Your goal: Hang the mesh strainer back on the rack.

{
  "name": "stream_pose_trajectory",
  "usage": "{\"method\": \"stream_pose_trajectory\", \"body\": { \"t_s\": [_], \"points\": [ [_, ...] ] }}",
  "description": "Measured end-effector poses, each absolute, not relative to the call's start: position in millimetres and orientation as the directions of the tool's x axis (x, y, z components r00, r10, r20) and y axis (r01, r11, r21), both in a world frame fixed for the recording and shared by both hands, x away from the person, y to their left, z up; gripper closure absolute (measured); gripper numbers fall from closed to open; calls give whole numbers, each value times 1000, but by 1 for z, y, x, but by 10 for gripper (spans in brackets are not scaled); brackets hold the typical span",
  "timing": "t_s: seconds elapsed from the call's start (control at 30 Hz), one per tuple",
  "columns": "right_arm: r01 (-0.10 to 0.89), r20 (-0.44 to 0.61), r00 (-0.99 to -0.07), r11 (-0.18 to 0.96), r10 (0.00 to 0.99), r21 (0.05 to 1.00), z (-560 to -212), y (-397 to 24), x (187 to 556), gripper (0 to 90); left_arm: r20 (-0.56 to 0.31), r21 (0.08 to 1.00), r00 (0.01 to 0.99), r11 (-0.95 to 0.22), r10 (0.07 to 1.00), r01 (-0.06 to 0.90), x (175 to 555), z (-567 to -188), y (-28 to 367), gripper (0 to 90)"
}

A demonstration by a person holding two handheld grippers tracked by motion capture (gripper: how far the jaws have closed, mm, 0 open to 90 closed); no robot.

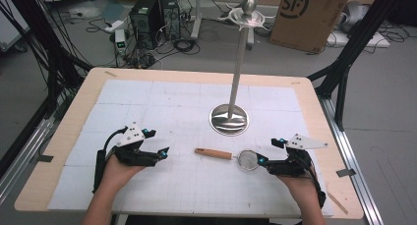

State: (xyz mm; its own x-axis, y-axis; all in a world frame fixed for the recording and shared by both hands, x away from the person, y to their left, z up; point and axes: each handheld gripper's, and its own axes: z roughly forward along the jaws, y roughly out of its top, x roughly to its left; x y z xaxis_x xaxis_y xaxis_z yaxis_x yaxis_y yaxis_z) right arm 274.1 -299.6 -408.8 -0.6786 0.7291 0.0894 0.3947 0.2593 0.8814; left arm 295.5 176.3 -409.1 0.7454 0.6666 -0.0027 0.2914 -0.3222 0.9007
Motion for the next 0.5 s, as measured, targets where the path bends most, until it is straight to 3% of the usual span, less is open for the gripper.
{"method": "stream_pose_trajectory", "body": {
  "t_s": [0.5],
  "points": [
    [381, 64, -696, 293, 715, 877, -411, -286, 277, 161, -1, 924, 724, -277, 690, 264, 293, -401, 195, 218]
  ]
}}
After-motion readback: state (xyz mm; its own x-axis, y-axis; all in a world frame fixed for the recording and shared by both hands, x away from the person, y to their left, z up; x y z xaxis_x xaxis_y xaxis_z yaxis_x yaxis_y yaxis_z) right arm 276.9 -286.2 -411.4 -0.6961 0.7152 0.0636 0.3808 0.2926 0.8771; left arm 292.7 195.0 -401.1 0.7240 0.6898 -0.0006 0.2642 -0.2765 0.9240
